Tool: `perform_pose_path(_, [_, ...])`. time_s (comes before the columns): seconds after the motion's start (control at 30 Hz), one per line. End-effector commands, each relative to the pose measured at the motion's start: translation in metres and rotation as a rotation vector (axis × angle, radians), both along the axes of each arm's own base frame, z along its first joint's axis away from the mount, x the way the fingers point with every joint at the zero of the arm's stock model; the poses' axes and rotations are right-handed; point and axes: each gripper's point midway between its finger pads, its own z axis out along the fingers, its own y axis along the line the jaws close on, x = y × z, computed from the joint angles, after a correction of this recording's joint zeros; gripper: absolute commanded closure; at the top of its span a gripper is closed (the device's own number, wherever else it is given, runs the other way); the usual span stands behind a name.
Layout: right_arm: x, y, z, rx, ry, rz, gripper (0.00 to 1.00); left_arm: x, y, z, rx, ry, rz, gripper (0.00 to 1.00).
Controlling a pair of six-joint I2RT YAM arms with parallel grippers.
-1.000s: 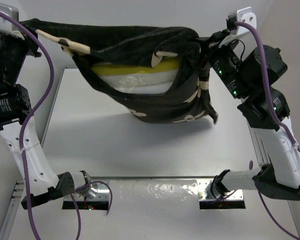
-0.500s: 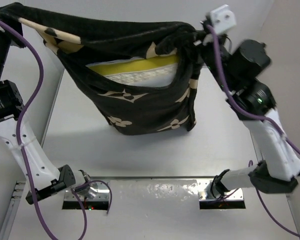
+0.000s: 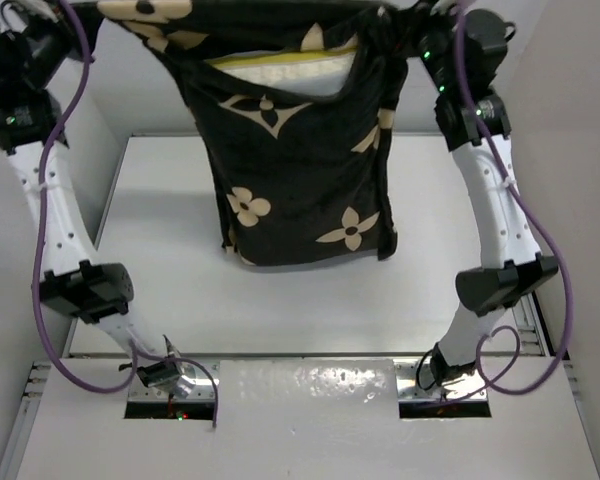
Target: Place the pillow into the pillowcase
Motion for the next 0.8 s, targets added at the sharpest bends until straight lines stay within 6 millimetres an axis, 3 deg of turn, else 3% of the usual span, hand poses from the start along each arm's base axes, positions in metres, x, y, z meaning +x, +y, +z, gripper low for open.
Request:
perform_pose_path(0.0, [-0.031, -0.078, 0.15, 0.408, -0.421, -0.022, 1.0, 0.014, -0.007, 0.056, 0.033, -0.191, 0.094, 1.0])
perform_pose_path(0.07, [-0.037, -0.085, 0.175, 0.482, -0.51, 0.039, 1.0, 0.031, 0.003, 0.072, -0.03, -0.266, 0.153, 1.0])
perform_pose_path(0.1, [-0.051, -0.096, 0.19, 0.503, -0.584, 0.046, 1.0, 0.007, -0.005, 0.118, -0.051, -0.432, 0.137, 1.0])
perform_pose_path(0.13, [-0.047, -0.099, 0.185, 0.512, -0.573, 0.039, 1.0, -0.006, -0.008, 0.136, -0.058, -0.506, 0.132, 1.0])
perform_pose_path(0.17, [-0.081, -0.099, 0.203, 0.489, -0.629, 0.053, 1.0, -0.028, -0.016, 0.158, -0.037, -0.59, 0.116, 1.0])
perform_pose_path(0.2, [-0.093, -0.098, 0.206, 0.468, -0.64, 0.058, 1.0, -0.054, -0.031, 0.179, 0.007, -0.691, 0.091, 1.0])
perform_pose_path(0.27, [-0.119, -0.094, 0.206, 0.429, -0.642, 0.072, 1.0, -0.088, -0.057, 0.195, 0.12, -0.76, 0.049, 1.0])
perform_pose_path(0.3, [-0.127, -0.088, 0.204, 0.396, -0.637, 0.098, 1.0, -0.091, -0.067, 0.193, 0.144, -0.75, 0.017, 1.0])
perform_pose_path(0.33, [-0.122, -0.085, 0.193, 0.374, -0.606, 0.1, 1.0, -0.094, -0.079, 0.188, 0.174, -0.736, -0.035, 1.0])
perform_pose_path(0.4, [-0.119, -0.075, 0.18, 0.33, -0.551, 0.139, 1.0, -0.095, -0.092, 0.177, 0.181, -0.682, -0.086, 1.0])
perform_pose_path(0.43, [-0.106, -0.07, 0.16, 0.328, -0.458, 0.157, 1.0, -0.09, -0.094, 0.168, 0.186, -0.639, -0.102, 1.0])
perform_pose_path(0.47, [-0.11, -0.064, 0.151, 0.315, -0.417, 0.188, 1.0, -0.069, -0.095, 0.142, 0.208, -0.533, -0.112, 1.0])
perform_pose_path(0.5, [-0.093, -0.053, 0.109, 0.292, -0.301, 0.23, 1.0, -0.073, -0.103, 0.129, 0.246, -0.488, -0.149, 1.0])
perform_pose_path(0.53, [-0.095, -0.044, 0.09, 0.283, -0.255, 0.261, 1.0, -0.049, -0.099, 0.084, 0.235, -0.328, -0.169, 1.0])
perform_pose_path(0.57, [-0.12, -0.039, 0.086, 0.265, -0.261, 0.284, 1.0, -0.044, -0.097, 0.065, 0.299, -0.295, -0.159, 1.0])
perform_pose_path(0.6, [-0.107, -0.036, 0.037, 0.252, -0.165, 0.258, 1.0, -0.06, -0.101, 0.06, 0.336, -0.284, -0.158, 1.0])
perform_pose_path(0.63, [-0.113, -0.03, 0.023, 0.248, -0.14, 0.263, 1.0, -0.049, -0.096, 0.029, 0.349, -0.202, -0.152, 1.0])
perform_pose_path(0.67, [-0.132, -0.031, 0.022, 0.246, -0.143, 0.262, 1.0, -0.047, -0.092, 0.003, 0.385, -0.127, -0.142, 1.0])
perform_pose_path(0.7, [-0.127, -0.032, -0.015, 0.25, -0.06, 0.246, 1.0, -0.061, -0.092, -0.004, 0.404, -0.106, -0.129, 1.0])
perform_pose_path(0.73, [-0.129, -0.031, -0.033, 0.258, -0.011, 0.245, 1.0, -0.057, -0.088, -0.034, 0.418, -0.035, -0.135, 1.0])
perform_pose_path(0.77, [-0.137, -0.03, -0.065, 0.261, 0.054, 0.244, 1.0, -0.06, -0.081, -0.059, 0.451, 0.037, -0.129, 1.0])
